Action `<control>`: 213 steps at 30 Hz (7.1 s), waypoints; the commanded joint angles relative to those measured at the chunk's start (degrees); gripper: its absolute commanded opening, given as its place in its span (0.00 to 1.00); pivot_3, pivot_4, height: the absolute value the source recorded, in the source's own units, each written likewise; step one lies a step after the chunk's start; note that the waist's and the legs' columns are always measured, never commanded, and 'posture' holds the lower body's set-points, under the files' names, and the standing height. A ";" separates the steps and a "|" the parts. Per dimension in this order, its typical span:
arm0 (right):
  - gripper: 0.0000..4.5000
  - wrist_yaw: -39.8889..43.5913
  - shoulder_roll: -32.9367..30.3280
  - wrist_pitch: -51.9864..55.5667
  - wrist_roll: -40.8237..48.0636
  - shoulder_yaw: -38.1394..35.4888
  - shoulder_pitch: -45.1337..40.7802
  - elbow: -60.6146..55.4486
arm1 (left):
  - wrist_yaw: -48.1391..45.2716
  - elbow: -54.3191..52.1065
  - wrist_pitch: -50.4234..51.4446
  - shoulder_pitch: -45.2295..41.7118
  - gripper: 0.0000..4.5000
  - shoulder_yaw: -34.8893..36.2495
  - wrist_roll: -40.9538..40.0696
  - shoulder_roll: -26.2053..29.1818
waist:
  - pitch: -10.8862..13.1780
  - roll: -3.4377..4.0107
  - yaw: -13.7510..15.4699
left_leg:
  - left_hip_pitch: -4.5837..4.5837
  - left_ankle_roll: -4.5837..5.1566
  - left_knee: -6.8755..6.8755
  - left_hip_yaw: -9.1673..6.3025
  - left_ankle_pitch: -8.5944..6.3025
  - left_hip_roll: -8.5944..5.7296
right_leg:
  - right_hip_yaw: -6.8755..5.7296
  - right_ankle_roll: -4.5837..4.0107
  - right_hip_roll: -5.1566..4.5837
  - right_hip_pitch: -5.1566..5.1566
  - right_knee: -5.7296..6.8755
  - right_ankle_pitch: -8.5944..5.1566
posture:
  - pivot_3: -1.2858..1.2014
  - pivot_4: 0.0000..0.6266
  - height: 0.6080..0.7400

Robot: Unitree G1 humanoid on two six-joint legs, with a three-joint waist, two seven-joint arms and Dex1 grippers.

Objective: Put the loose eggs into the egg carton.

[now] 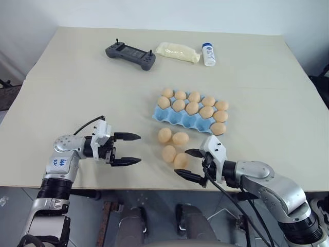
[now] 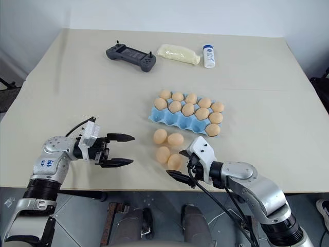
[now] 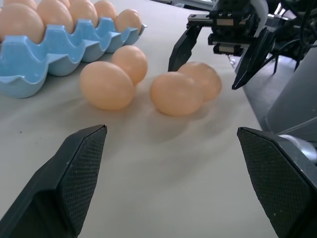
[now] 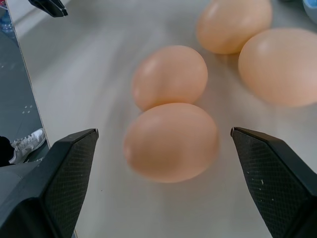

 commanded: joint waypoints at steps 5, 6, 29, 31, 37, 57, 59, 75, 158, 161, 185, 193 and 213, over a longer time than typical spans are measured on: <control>1.00 1.17 0.97 -1.14 -0.40 0.00 -1.24 0.23 | -2.26 2.43 -6.19 -0.79 1.00 0.26 0.33 -0.40 | 0.00 0.00 -0.04 | -0.01 0.00 -0.01 0.01 0.00 0.00 | -0.01 0.00 0.01 -0.01 -0.01 0.00 | 0.52 0.24 1.00; 1.00 1.31 1.07 -1.21 -0.44 0.03 -1.31 0.39 | -2.04 2.26 -6.46 -0.76 1.00 0.58 0.08 -0.35 | 0.00 0.00 -0.02 | -0.01 0.00 -0.01 0.00 0.00 0.00 | -0.02 0.00 0.01 -0.01 -0.01 0.00 | 0.52 0.24 1.00; 0.51 3.92 1.76 -2.09 -4.04 2.36 -3.60 4.11 | 3.28 -7.80 -2.12 4.83 1.00 4.64 -2.23 3.20 | 0.00 0.00 -0.09 | -0.01 -0.03 -0.03 0.01 -0.02 0.04 | -0.02 -0.01 0.01 -0.02 -0.01 -0.01 | 0.52 0.24 1.00; 0.51 3.98 1.00 -1.45 -3.39 0.97 -3.22 2.63 | 3.45 -7.72 -2.17 4.71 1.00 4.55 -2.23 3.08 | 0.00 0.00 -0.13 | -0.01 -0.03 -0.03 0.01 -0.02 0.03 | -0.01 -0.01 0.00 -0.02 -0.01 -0.01 | 0.52 0.24 1.00; 0.50 4.65 -2.66 1.27 0.41 -5.60 -1.91 -2.52 | 3.68 -7.12 -2.23 4.23 1.00 4.19 -2.11 2.71 | 0.00 0.00 -0.03 | -0.01 -0.06 -0.05 0.00 -0.04 0.04 | -0.01 -0.01 0.00 -0.02 -0.04 -0.01 | 0.52 0.24 1.00; 0.49 0.98 -2.67 -7.40 -9.08 -7.43 -18.68 17.39 | 4.42 -6.44 -2.65 2.85 1.00 3.85 -1.73 1.05 | 0.00 0.00 -0.15 | -0.08 -0.05 -0.06 0.07 -0.05 0.02 | -0.01 -0.01 0.02 -0.07 -0.16 -0.01 | 0.52 0.24 1.00; 0.49 1.45 -2.03 -8.61 -10.33 -6.52 -19.72 19.61 | 4.58 -6.73 -2.62 3.04 1.00 4.00 -1.80 1.14 | 0.01 0.01 -0.19 | -0.09 -0.06 -0.05 0.09 -0.05 0.02 | -0.01 0.00 0.04 -0.08 -0.16 0.00 | 0.52 0.24 1.00; 0.99 4.50 -2.31 -6.76 -12.21 -5.89 -21.34 20.79 | 5.83 -6.59 -3.65 3.49 1.00 4.59 -2.00 0.98 | 0.01 0.01 -0.27 | -0.08 -0.07 -0.02 0.12 -0.06 0.06 | 0.00 0.00 0.03 -0.10 -0.07 0.00 | 0.52 0.24 1.00; 0.33 29.25 2.56 -26.50 -18.42 4.46 -23.86 33.84 | 11.32 -10.97 -3.32 7.87 1.00 8.14 -3.14 0.81 | 0.00 0.01 -0.48 | 0.08 -0.13 0.03 0.15 -0.08 0.10 | -0.05 0.01 0.02 -0.06 0.12 0.01 | 0.52 0.24 1.00; 0.33 28.56 2.08 -25.44 -17.70 2.93 -23.88 32.18 | 11.29 -10.61 -3.50 7.55 1.00 8.11 -3.09 0.73 | 0.01 0.01 -0.48 | 0.08 -0.13 0.03 0.15 -0.09 0.10 | -0.05 0.00 0.01 -0.06 0.11 0.01 | 0.52 0.24 1.00; 0.60 16.82 5.87 -23.53 -20.56 -1.76 -31.63 36.09 | 10.54 -6.14 -5.44 2.86 1.00 6.63 -2.22 -0.88 | 0.02 0.03 -1.61 | 0.06 -0.29 0.02 0.40 -0.09 0.15 | -0.21 0.00 0.03 -0.15 0.11 0.00 | 0.52 0.24 1.00; 0.99 17.43 5.70 -23.17 -20.56 -2.33 -32.10 35.43 | 10.87 -6.57 -5.45 3.37 1.00 6.79 -2.38 -0.96 | 0.02 0.03 -1.57 | 0.07 -0.28 0.03 0.41 -0.09 0.20 | -0.20 0.00 0.03 -0.17 0.16 0.00 | 0.52 0.24 1.00; 0.99 29.52 -11.53 -17.02 -1.34 -20.31 -6.25 11.56 | 15.38 -12.63 -4.26 8.61 1.00 8.35 -3.22 -1.83 | 0.03 0.04 -1.36 | 0.20 -0.15 0.00 0.40 -0.23 0.22 | -0.18 0.00 0.01 -0.02 0.03 0.00 | 0.52 0.24 1.00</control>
